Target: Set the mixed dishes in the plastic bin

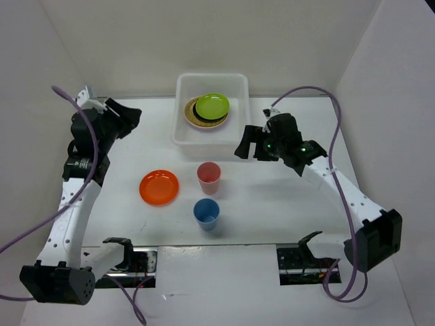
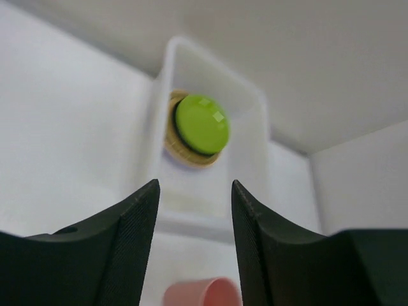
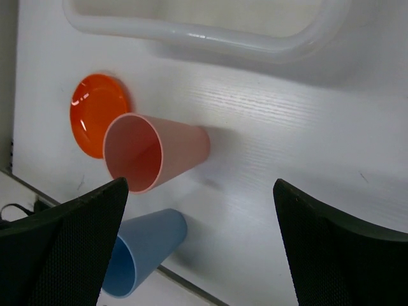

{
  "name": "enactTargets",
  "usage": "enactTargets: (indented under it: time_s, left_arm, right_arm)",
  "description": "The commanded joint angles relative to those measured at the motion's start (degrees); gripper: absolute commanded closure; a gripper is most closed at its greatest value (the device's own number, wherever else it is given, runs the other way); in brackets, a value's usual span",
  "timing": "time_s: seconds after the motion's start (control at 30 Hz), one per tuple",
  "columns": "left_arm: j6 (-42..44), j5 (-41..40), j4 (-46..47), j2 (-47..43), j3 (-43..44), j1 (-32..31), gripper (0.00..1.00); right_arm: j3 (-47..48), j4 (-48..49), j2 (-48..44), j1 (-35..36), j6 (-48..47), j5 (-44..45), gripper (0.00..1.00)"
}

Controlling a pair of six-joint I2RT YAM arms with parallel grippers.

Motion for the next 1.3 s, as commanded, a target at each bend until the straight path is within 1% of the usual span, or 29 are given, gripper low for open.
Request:
enactTargets:
  time_s: [0.0, 0.1, 0.2, 0.23, 0.3, 0.37, 0.53, 0.57, 0.6, 0.63, 0.67, 0.7, 0.73, 0.77, 0.8, 0.9, 1.0, 1.13, 1.17, 1.23, 1.27]
  left_arm:
    - [6.62, -0.61, -12.18, 1.78, -5.2, 1.01, 0.42]
    - [8.11, -2.81, -15.01, 0.11, -8.0, 1.01, 0.41]
    - [11.28, -4.91, -17.11, 1.42, -9.68, 1.62, 0.36]
    - [11.98, -4.92, -17.65, 2.21, -9.68, 2.24, 0.36]
    - [13.66, -3.7, -18.27, 4.67, -10.38, 2.24, 0.35]
    - [14.18, -3.07, -18.27, 5.99, -10.91, 2.86, 0.35]
    - [14.19, -1.76, -17.13, 6.0, -12.32, 2.86, 0.33]
    - [14.19, -1.76, -17.13, 6.0, -12.32, 2.86, 0.33]
    - [14.19, -1.76, -17.13, 6.7, -12.32, 2.86, 0.33]
    - [14.19, -1.76, -17.13, 6.7, -12.32, 3.47, 0.32]
    - [14.71, -0.8, -16.61, 6.7, -12.32, 3.47, 0.32]
    - [14.72, -0.27, -16.6, 6.7, -11.8, 3.47, 0.32]
    - [14.72, -0.26, -16.6, 7.22, -11.79, 4.08, 0.32]
    - [14.72, 0.35, -16.6, 7.23, -11.79, 4.09, 0.31]
    - [15.24, 0.35, -16.6, 7.23, -11.27, 4.61, 0.31]
    - [15.24, 0.88, -16.6, 7.23, -11.27, 5.14, 0.31]
    - [15.77, 0.88, -16.6, 6.71, -11.27, 5.14, 0.29]
    - [15.77, 1.4, -16.6, 6.17, -11.27, 5.67, 0.28]
    - [15.77, 1.41, -16.6, 6.17, -11.27, 5.67, 0.28]
    - [15.77, 1.41, -16.6, 5.65, -11.79, 5.67, 0.28]
    - [15.77, 1.41, -16.08, 5.65, -11.79, 5.67, 0.27]
  right_arm:
    - [1.12, 4.02, 4.81, 3.87, -2.94, 0.61, 0.01]
    - [2.26, 4.72, 9.65, 7.21, -2.94, 2.64, 0.03]
    - [2.79, 5.95, 13.08, 10.2, -2.33, 4.92, 0.05]
    - [2.79, 5.96, 13.87, 10.73, -2.33, 4.93, 0.05]
    - [3.5, 5.96, 16.15, 12.22, -2.33, 5.98, 0.1]
    - [4.02, 5.96, 16.69, 12.93, -1.8, 6.68, 0.1]
    - [5.16, 5.96, 18.01, 14.07, -1.8, 7.74, 0.11]
    - [5.17, 5.26, 18.7, 14.6, -1.28, 8.7, 0.13]
    - [5.95, 5.25, 18.71, 14.6, -1.27, 10.54, 0.16]
    - [6.91, 3.95, 19.93, 16.17, -1.27, 11.86, 0.22]
    - [7.53, 3.33, 20.46, 16.97, -1.27, 13.61, 0.27]
    - [8.32, 2.45, 20.99, 17.85, -0.66, 17.63, 0.33]
    - [9.81, 1.05, 22.13, 19.51, -0.14, 19.41, 0.46]
    - [10.52, 0.43, 22.14, 20.22, -0.13, 20.82, 0.51]
    - [11.05, 0.42, 22.92, 20.75, -0.13, 21.71, 0.54]
    - [12.28, -0.72, 24.07, 21.98, -0.13, 22.42, 0.56]
    - [13.33, -1.34, 25.3, 22.51, 0.4, 23.47, 0.63]
    - [14.04, -3.26, 26.61, 23.65, 0.4, 24.61, 0.84]
    - [14.74, -3.97, 26.62, 23.66, 0.4, 24.62, 0.92]
    - [15.36, -4.5, 26.62, 23.66, 0.92, 25.14, 1.0]
    - [15.88, -4.5, 26.1, 23.66, 0.92, 25.14, 1.0]
